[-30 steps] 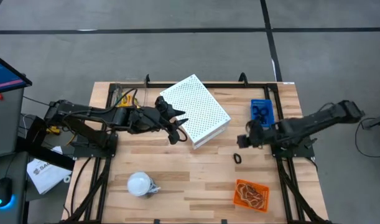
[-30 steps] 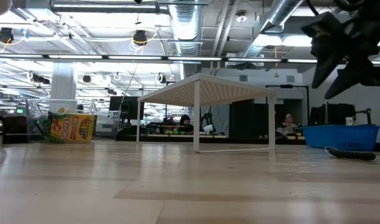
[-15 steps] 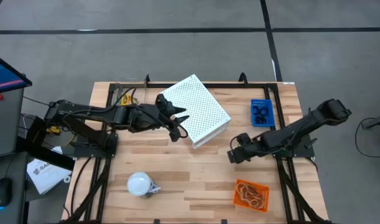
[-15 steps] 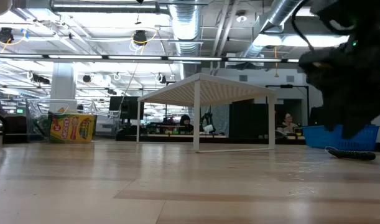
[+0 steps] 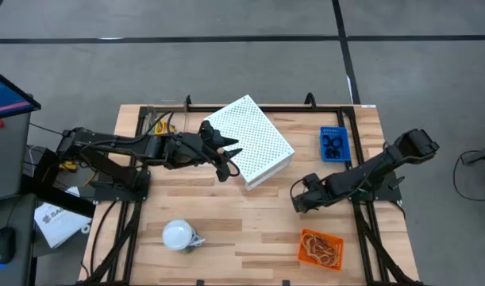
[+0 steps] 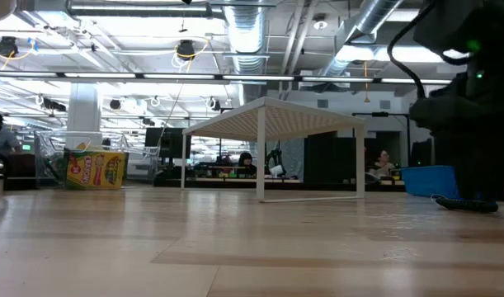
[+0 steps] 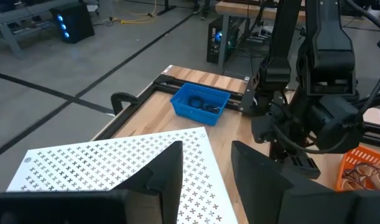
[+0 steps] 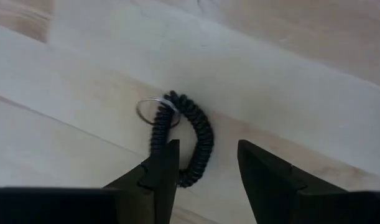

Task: Pick & Place Office Desk Supplies
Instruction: Put the black spring keychain into the blue bin

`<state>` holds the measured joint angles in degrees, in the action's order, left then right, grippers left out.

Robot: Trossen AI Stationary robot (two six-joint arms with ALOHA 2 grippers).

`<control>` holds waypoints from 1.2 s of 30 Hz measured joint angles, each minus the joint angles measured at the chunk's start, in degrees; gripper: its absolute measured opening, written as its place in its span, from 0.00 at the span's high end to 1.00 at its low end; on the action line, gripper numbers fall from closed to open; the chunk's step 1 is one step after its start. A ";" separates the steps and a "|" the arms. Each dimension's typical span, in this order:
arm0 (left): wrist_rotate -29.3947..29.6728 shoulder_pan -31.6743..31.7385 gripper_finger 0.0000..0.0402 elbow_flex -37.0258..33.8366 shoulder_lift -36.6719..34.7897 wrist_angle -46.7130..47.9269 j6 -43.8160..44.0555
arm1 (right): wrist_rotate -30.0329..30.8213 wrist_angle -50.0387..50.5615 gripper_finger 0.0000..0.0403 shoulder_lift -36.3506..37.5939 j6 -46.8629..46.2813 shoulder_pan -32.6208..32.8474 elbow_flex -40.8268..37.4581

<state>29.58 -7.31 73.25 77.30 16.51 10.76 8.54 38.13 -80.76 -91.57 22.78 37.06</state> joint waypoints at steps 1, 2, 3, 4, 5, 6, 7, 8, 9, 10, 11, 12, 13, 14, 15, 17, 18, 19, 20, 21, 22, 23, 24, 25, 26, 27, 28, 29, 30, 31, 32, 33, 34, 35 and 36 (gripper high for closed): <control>0.00 0.00 0.68 0.00 0.00 0.00 0.00 | -0.31 0.04 0.61 -0.52 0.00 0.10 0.00; 0.02 0.00 0.68 0.00 0.00 0.00 0.00 | -0.96 0.00 0.61 -1.23 -0.02 0.12 0.00; 0.02 0.00 0.68 0.00 0.00 0.02 0.00 | -1.23 0.00 0.61 -2.10 -0.02 0.08 0.00; 0.02 0.00 0.68 0.00 0.00 0.04 0.00 | -1.39 0.03 0.61 -2.83 -0.01 0.05 0.15; 0.02 0.00 0.68 0.00 0.00 0.04 0.00 | -1.47 0.02 0.61 -3.45 0.01 0.12 0.26; 0.02 0.00 0.68 0.00 0.00 0.02 0.00 | -1.53 0.03 0.61 -4.02 0.02 0.13 0.32; 0.02 0.00 0.68 0.00 0.00 0.03 0.00 | -1.53 0.15 0.62 -4.46 0.02 0.14 0.36; 0.02 0.00 0.68 0.00 0.00 0.02 0.00 | -1.53 0.41 0.63 -4.82 0.04 0.14 0.37; 0.02 0.00 0.68 0.00 0.00 0.02 0.00 | -1.47 0.64 0.65 -5.07 0.07 0.13 0.38; 0.04 0.00 0.68 0.00 0.00 0.00 0.00 | -1.36 0.99 0.68 -5.13 0.19 0.05 0.43; 0.04 0.00 0.68 0.00 0.00 0.01 0.01 | -1.15 1.57 0.73 -5.08 0.25 0.03 0.69; 0.04 0.00 0.68 0.00 0.00 0.02 0.02 | -0.99 2.34 0.78 -5.00 0.28 0.03 1.11; 0.04 0.00 0.68 0.00 0.00 0.02 0.02 | -0.55 3.33 0.84 -4.87 0.59 0.03 1.55; 0.05 0.00 0.68 0.00 0.00 0.00 0.02 | -0.09 4.14 0.90 -4.74 1.31 0.05 2.02; 0.07 0.00 0.68 0.00 0.00 0.02 0.01 | 0.99 4.85 0.94 -4.39 2.07 0.13 2.22; 0.07 0.00 0.68 0.00 0.00 0.02 0.01 | 2.81 6.72 0.96 -3.71 2.74 0.09 3.23; 0.07 0.00 0.68 0.00 0.00 0.02 0.02 | 3.38 7.59 0.96 -3.31 2.84 0.03 4.00; 0.07 0.00 0.68 0.00 0.00 0.04 0.02 | 4.23 8.90 0.96 -2.79 2.85 0.03 4.89; 0.09 0.00 0.68 0.00 0.00 0.04 0.02 | 5.39 10.71 0.97 -2.13 2.88 0.05 5.93; 0.09 0.00 0.68 0.00 0.00 0.06 0.02 | 7.06 12.76 0.98 -1.34 3.07 0.15 7.49; 0.09 0.00 0.68 0.00 0.00 0.07 0.02 | 9.02 14.44 0.99 -0.43 3.33 0.28 9.35; 0.09 0.00 0.68 0.00 0.00 0.07 0.02 | 11.12 16.70 0.99 0.61 3.46 0.49 11.40; 0.11 0.00 0.68 0.00 0.00 0.07 0.02 | 13.38 19.67 0.99 1.61 3.49 0.43 13.58; 0.10 0.00 0.68 0.00 0.00 0.07 0.02 | 15.88 23.10 0.99 2.41 3.49 0.29 15.84; 0.10 0.00 0.68 0.00 0.00 0.07 0.02 | 18.43 26.37 0.99 3.05 3.48 0.08 18.06; 0.11 0.00 0.68 0.00 0.00 0.09 0.02 | 20.84 29.55 0.99 3.58 3.48 -0.30 20.33; 0.11 0.00 0.68 0.00 0.00 0.09 0.02 | 23.21 33.02 0.99 4.17 3.27 -0.87 22.66; 0.11 0.00 0.68 0.00 0.00 0.09 0.02 | 25.32 36.61 1.00 4.54 3.23 -1.54 24.66; 0.11 0.00 0.68 0.00 0.00 0.09 0.02 | 27.01 39.97 1.00 4.86 3.23 -2.45 26.27; 0.11 0.00 0.68 0.00 0.00 0.11 0.02 | 28.22 42.93 1.00 5.08 3.24 -3.50 27.52; 0.11 0.00 0.68 0.00 0.00 0.09 0.02 | 29.12 45.32 1.00 5.25 3.36 -4.83 28.25; 0.11 0.00 0.68 0.00 0.00 0.09 0.02 | 29.74 47.01 1.00 5.61 4.20 -6.30 28.50; 0.11 0.00 0.68 -0.01 0.00 0.09 0.01 | 29.98 48.56 1.00 6.03 5.44 -7.85 28.42; 0.13 0.00 0.68 -0.01 0.00 0.06 -0.02 | 30.10 49.68 1.00 6.35 6.83 -9.57 28.10; 0.13 0.00 0.68 0.00 0.00 -0.01 -0.14 | 30.14 50.90 1.00 6.56 8.43 -11.43 27.66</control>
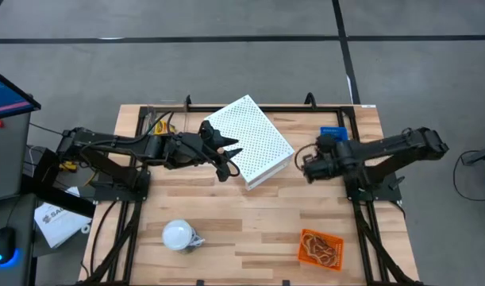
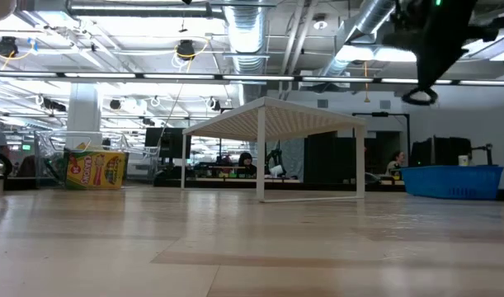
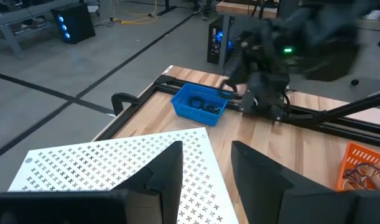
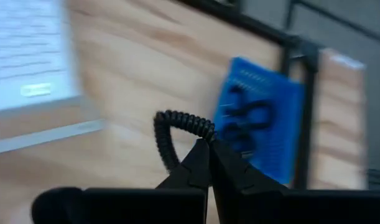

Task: Pick & Place Office Desk Supplies
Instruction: Put the black spring keychain into the blue bin

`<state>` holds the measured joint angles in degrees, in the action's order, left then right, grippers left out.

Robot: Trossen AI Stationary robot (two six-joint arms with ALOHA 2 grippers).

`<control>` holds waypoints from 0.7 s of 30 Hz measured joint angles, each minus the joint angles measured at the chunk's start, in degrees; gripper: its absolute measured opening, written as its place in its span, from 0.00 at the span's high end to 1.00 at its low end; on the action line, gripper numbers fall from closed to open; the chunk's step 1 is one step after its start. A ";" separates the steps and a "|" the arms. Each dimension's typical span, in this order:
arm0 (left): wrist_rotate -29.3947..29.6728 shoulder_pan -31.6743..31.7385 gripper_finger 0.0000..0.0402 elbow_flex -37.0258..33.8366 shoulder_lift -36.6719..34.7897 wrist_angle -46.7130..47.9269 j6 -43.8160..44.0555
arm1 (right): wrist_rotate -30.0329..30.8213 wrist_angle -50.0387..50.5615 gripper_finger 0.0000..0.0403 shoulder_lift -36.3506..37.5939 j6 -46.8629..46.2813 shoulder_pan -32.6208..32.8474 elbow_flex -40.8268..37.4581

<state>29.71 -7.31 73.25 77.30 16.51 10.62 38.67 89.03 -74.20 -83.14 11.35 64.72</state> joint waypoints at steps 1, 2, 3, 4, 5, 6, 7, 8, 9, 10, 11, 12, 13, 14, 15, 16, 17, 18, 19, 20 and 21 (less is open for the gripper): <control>0.00 0.00 0.68 -0.01 0.00 -0.07 -0.09 | 0.21 0.72 1.00 0.11 1.63 -1.77 -0.62; 0.00 0.00 0.68 -0.01 0.00 -0.15 -0.09 | 0.43 0.74 1.00 0.32 3.68 -3.58 -1.42; 0.00 0.00 0.68 0.00 0.00 -0.24 -0.08 | 0.68 0.66 1.00 0.73 5.68 -5.58 -2.56; 0.00 0.00 0.68 -0.02 0.00 -0.25 -0.10 | 0.75 0.70 1.00 1.25 7.35 -7.44 -3.87; 0.00 0.00 0.68 -0.02 0.00 -0.28 -0.10 | 0.79 0.71 1.00 1.58 8.79 -9.47 -5.13; 0.00 0.00 0.68 -0.02 0.00 -0.30 -0.08 | 0.86 0.59 1.00 1.91 9.82 -11.27 -6.60; 0.00 -0.16 0.68 -0.02 0.00 -0.30 0.08 | 0.84 0.54 1.00 2.30 10.62 -13.13 -8.33; 0.00 -0.31 0.68 -0.02 0.00 -0.31 0.20 | 0.87 0.44 1.00 2.85 11.31 -14.91 -10.04; 0.01 -0.43 0.68 -0.02 0.00 -0.32 0.26 | 1.00 0.10 1.00 3.64 11.64 -16.55 -11.74; 0.01 -0.60 0.68 -0.02 0.00 -0.32 0.32 | 1.24 -0.53 1.00 4.59 12.09 -18.04 -13.50; 0.00 -0.73 0.68 -0.02 0.00 -0.32 0.32 | 1.29 -1.70 1.00 5.63 12.82 -19.49 -15.20; 0.00 -0.89 0.68 -0.02 0.00 -0.32 0.34 | 1.21 -3.75 1.00 6.89 13.74 -20.87 -16.92; 0.00 -0.94 0.68 -0.02 0.00 -0.32 0.34 | 0.97 -6.26 1.00 8.37 14.95 -22.20 -18.48; 0.00 -0.98 0.68 -0.02 0.00 -0.32 0.34 | 0.57 -8.67 1.00 9.86 16.44 -23.41 -19.82; 0.00 -0.96 0.68 -0.02 0.00 -0.32 0.34 | 0.11 -11.27 1.00 11.55 18.13 -24.88 -21.24; 0.00 -0.96 0.68 -0.02 0.00 -0.32 0.34 | -0.19 -13.19 1.00 12.85 19.86 -26.22 -22.36; 0.00 -0.96 0.68 -0.02 0.00 -0.31 0.34 | -0.38 -14.98 1.00 14.03 21.60 -27.58 -23.18; 0.00 -0.96 0.68 -0.02 0.00 -0.32 0.36 | -0.48 -16.33 1.00 15.01 23.02 -29.02 -23.74; 0.00 -0.96 0.68 -0.02 0.00 -0.32 0.36 | -0.48 -17.14 1.00 15.63 24.22 -30.45 -24.11; 0.00 -0.96 0.68 -0.02 0.00 -0.32 0.36 | -0.63 -18.01 1.00 16.09 25.40 -31.95 -24.38; 0.00 -0.96 0.68 -0.02 0.00 -0.32 0.36 | -0.98 -19.28 1.00 16.49 26.83 -33.51 -24.52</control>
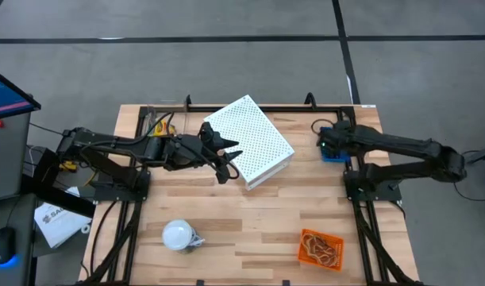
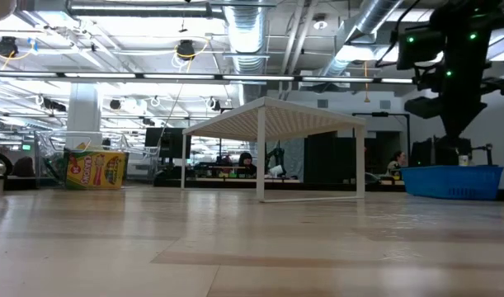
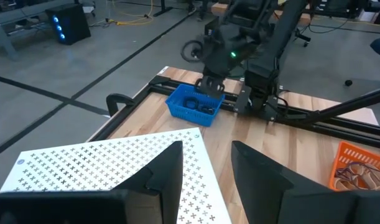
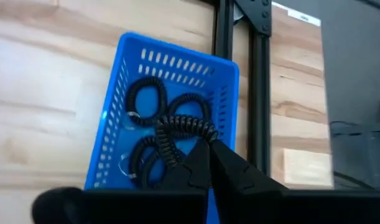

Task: Pick & Place Office Desk Supplies
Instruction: Put the black spring keychain into the blue bin

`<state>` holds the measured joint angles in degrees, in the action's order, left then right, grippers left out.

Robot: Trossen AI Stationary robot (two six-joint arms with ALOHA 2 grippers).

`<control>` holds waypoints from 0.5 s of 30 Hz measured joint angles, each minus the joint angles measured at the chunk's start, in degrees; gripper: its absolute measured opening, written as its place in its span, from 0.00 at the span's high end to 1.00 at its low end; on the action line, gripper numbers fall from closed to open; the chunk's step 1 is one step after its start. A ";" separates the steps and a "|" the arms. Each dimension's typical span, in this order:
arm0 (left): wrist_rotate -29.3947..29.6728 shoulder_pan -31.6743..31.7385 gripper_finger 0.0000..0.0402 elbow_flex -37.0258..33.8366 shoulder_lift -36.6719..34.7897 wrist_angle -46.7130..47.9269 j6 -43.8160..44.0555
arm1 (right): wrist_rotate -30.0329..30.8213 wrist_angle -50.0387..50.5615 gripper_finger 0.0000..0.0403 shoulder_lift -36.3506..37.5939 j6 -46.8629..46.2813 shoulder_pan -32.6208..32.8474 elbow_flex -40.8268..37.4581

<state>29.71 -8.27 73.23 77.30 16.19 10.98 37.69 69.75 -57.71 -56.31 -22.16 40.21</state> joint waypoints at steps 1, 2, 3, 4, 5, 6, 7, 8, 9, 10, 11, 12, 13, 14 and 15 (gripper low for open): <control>0.00 0.00 0.68 0.00 0.00 0.02 0.00 | -0.34 -1.30 1.00 0.45 1.59 -1.49 -0.02; 0.00 0.00 0.68 0.00 0.00 0.02 0.00 | -0.73 -2.41 1.00 0.72 3.12 -2.82 -0.02; 0.00 0.09 0.68 0.00 0.00 0.00 0.00 | -1.76 -3.61 1.00 0.77 4.53 -4.07 -0.02; -0.01 0.11 0.68 0.00 0.00 0.02 0.00 | -2.76 -4.89 1.00 0.71 5.91 -5.29 -0.04; 0.00 0.11 0.68 0.00 0.00 0.02 0.00 | -3.39 -6.05 1.00 0.68 7.09 -6.37 -0.04; 0.00 0.11 0.68 0.00 0.00 0.02 0.00 | -3.61 -7.02 1.00 0.72 8.00 -7.38 -0.04; 0.00 0.11 0.68 0.00 0.00 0.04 0.00 | -3.80 -8.03 1.00 0.71 8.79 -8.31 -0.04; -0.02 0.11 0.68 0.00 0.00 0.04 0.00 | -4.12 -9.04 1.00 0.68 9.72 -9.28 -0.04; 0.00 0.11 0.68 0.00 0.00 0.06 0.00 | -4.67 -10.10 1.00 0.70 10.60 -10.21 -0.04; -0.01 0.09 0.68 0.00 0.00 0.07 0.00 | -5.25 -10.80 1.00 0.74 11.32 -11.02 -0.04; -0.02 0.02 0.68 0.00 0.00 0.08 0.00 | -5.96 -11.08 1.00 0.74 11.70 -11.64 -0.04; -0.02 -0.04 0.68 0.00 0.00 0.10 0.02 | -6.51 -11.18 0.99 0.74 11.79 -12.14 -0.04; -0.01 -0.06 0.68 0.00 0.00 0.13 0.02 | -6.78 -11.20 0.99 0.74 11.78 -12.52 -0.04; -0.02 -0.07 0.68 0.00 0.00 0.15 0.02 | -7.09 -11.23 0.98 0.74 11.73 -12.84 -0.04; -0.02 -0.07 0.68 0.00 0.00 0.30 0.02 | -7.40 -11.33 0.96 0.74 11.50 -13.18 -0.04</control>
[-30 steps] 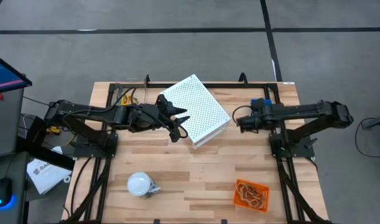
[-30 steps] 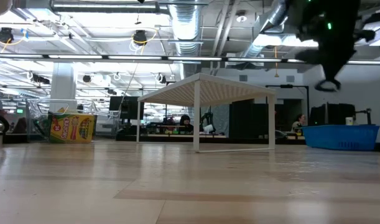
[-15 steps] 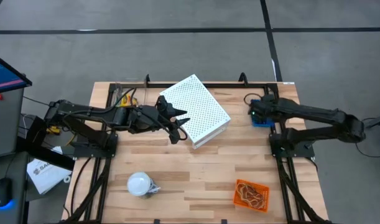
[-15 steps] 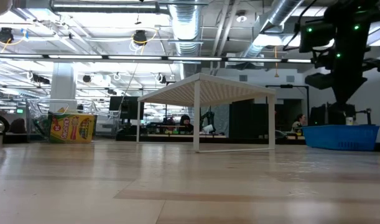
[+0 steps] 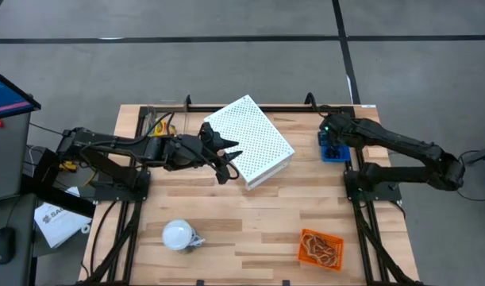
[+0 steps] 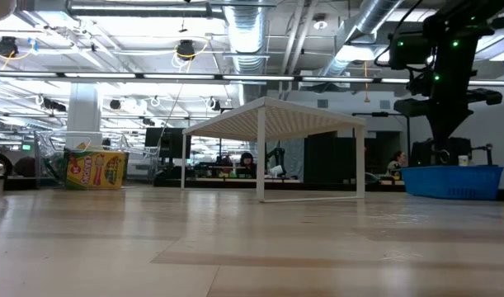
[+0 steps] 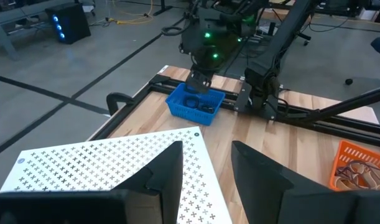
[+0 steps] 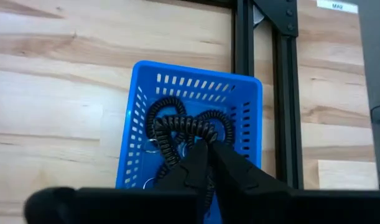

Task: Pick & Place Office Desk Supplies
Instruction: Put the black spring keychain into the blue bin, then put the transparent bin on the shelf

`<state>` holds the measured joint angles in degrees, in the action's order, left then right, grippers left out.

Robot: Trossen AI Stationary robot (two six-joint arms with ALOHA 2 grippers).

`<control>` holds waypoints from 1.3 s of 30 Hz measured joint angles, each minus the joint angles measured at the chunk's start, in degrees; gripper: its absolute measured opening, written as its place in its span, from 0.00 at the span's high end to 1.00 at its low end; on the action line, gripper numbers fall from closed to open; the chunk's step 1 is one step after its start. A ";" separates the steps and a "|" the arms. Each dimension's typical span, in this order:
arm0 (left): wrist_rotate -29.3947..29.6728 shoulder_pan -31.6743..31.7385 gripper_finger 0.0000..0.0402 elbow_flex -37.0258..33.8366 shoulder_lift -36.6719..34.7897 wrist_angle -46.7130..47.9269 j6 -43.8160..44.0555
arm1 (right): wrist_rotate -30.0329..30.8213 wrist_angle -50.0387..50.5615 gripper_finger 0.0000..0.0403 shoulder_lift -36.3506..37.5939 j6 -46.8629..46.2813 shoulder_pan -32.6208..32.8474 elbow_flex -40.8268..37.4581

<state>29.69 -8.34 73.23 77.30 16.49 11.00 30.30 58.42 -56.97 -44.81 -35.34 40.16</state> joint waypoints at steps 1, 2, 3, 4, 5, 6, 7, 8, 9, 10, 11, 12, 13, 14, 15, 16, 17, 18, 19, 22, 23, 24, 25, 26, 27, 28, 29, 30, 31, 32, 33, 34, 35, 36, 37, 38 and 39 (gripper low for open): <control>0.00 -0.06 0.68 0.00 0.00 0.15 0.00 | -0.33 -0.20 0.95 0.00 -0.05 -0.32 0.00; 0.00 -0.20 0.68 0.00 0.00 0.26 0.00 | -0.45 -0.49 0.93 0.00 -0.05 -0.62 0.00; 0.00 -0.34 0.68 0.00 0.00 0.30 0.00 | -0.47 -0.73 0.91 0.02 -0.03 -0.79 0.00; 0.00 -0.37 0.68 0.00 0.00 0.28 0.00 | -0.47 -0.90 0.89 0.08 0.01 -0.89 0.00; 0.00 -0.37 0.68 0.00 0.00 0.29 0.00 | -0.56 -1.14 0.87 0.21 0.16 -0.89 0.00; -0.02 -0.37 0.68 0.00 0.00 0.38 0.00 | -0.81 -1.52 0.85 0.44 0.27 -0.83 0.00; -0.02 -0.39 0.68 0.00 0.00 0.61 0.00 | -1.08 -1.92 0.83 0.74 0.32 -0.83 0.00; -0.06 -0.39 0.68 0.00 0.00 0.84 0.00 | -1.58 -2.26 0.81 1.05 0.32 -0.85 0.00; -0.23 -0.39 0.68 0.00 0.00 1.07 0.00 | -1.83 -2.55 0.79 1.40 0.32 -0.85 0.00; -0.74 -0.36 0.68 0.00 0.00 1.26 0.00 | -1.87 -2.84 0.77 1.86 0.34 -0.85 0.00; -1.44 -0.26 0.68 0.00 0.00 1.42 0.01 | -1.89 -3.04 0.75 2.45 0.32 -0.85 0.00; -1.78 -0.20 0.68 0.00 0.00 1.58 0.02 | -1.89 -3.13 0.73 3.10 0.24 -0.85 0.00; -2.25 -0.18 0.68 0.00 0.00 1.68 0.02 | -1.91 -3.26 0.72 3.77 -0.06 -0.85 0.00; -2.50 -0.17 0.68 0.00 0.00 1.68 -0.03 | -1.93 -3.31 0.70 4.42 -0.55 -0.85 0.00; -2.56 -0.17 0.68 0.00 0.00 1.68 -0.15 | -1.95 -3.29 0.69 5.11 -1.35 -0.85 0.00; -2.58 -0.17 0.68 0.00 0.00 1.66 -0.31 | -2.04 -3.37 0.67 5.96 -2.35 -0.84 0.00; -2.60 -0.17 0.68 0.00 0.00 1.68 -0.46 | -2.36 -3.75 0.66 6.89 -3.16 -0.63 0.00; -2.60 -0.15 0.68 0.00 0.00 1.68 -0.48 | -3.10 -4.73 0.65 8.05 -3.43 -0.30 0.00; -2.60 -0.15 0.68 0.00 0.00 1.68 -0.50 | -3.89 -6.44 0.64 9.45 -2.94 0.33 0.00; -2.60 -0.15 0.69 0.00 0.00 1.95 -2.31 | -6.12 -13.40 0.62 14.56 0.94 3.42 0.00; -2.76 -0.15 0.69 0.00 0.00 2.52 -3.02 | -6.51 -15.89 0.62 16.21 2.24 4.90 0.00; -3.47 0.11 0.70 0.00 0.00 3.50 -3.37 | -6.65 -17.87 0.62 17.87 3.09 6.46 0.00; -4.77 0.74 0.71 -0.03 -0.09 4.62 -3.45 | -6.66 -19.46 0.62 19.50 3.78 8.12 0.00; -6.85 1.58 0.72 -0.50 -0.56 5.20 -3.33 | -6.66 -21.14 0.62 21.15 4.63 9.74 0.00; -9.80 2.60 0.73 -1.47 -1.30 4.65 -3.19 | -6.68 -22.70 0.62 22.71 5.49 11.37 0.00; -13.24 3.92 0.74 -2.93 -2.30 2.37 -3.12 | -6.74 -23.69 0.62 24.23 6.32 12.99 0.00; -16.33 5.20 0.75 -5.04 -3.68 -0.89 -3.01 | -6.91 -24.24 0.62 25.53 7.12 14.67 0.00; -19.11 6.49 0.76 -7.67 -5.25 -4.32 -2.60 | -7.08 -24.59 0.63 26.60 7.54 16.36 0.00; -20.93 7.88 0.77 -10.38 -6.80 -7.98 -1.85 | -7.35 -24.79 0.63 27.47 7.76 18.01 0.03; -22.08 9.24 0.78 -13.26 -8.30 -11.91 -1.36 | -7.64 -24.71 0.63 28.11 7.78 19.57 0.04; -22.60 10.60 0.80 -16.21 -9.92 -14.96 -0.72 | -7.81 -24.36 0.63 28.69 7.77 21.19 0.04; -22.70 11.99 0.81 -19.19 -11.74 -16.92 -0.18 | -7.92 -24.19 0.63 29.30 7.77 22.80 0.02; -22.80 13.45 0.82 -21.91 -13.37 -19.06 0.17 | -7.92 -24.36 0.63 29.74 7.77 24.25 0.02; -23.29 14.96 0.83 -24.75 -15.04 -21.58 0.64 | -7.80 -24.44 0.63 30.06 7.77 25.57 0.02; -24.05 16.59 0.84 -27.45 -16.70 -23.53 1.18 | -7.67 -24.42 0.63 30.25 7.77 26.74 0.02; -25.28 18.43 0.85 -30.10 -18.26 -26.02 1.70 | -7.10 -24.46 0.63 30.30 7.71 27.78 0.04; -26.63 20.07 0.86 -32.80 -19.82 -28.64 2.47 | -6.32 -24.33 0.63 30.18 7.45 28.74 0.03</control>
<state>3.07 11.73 40.43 57.47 -12.15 13.47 23.98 34.09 -26.79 -37.35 -6.60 40.19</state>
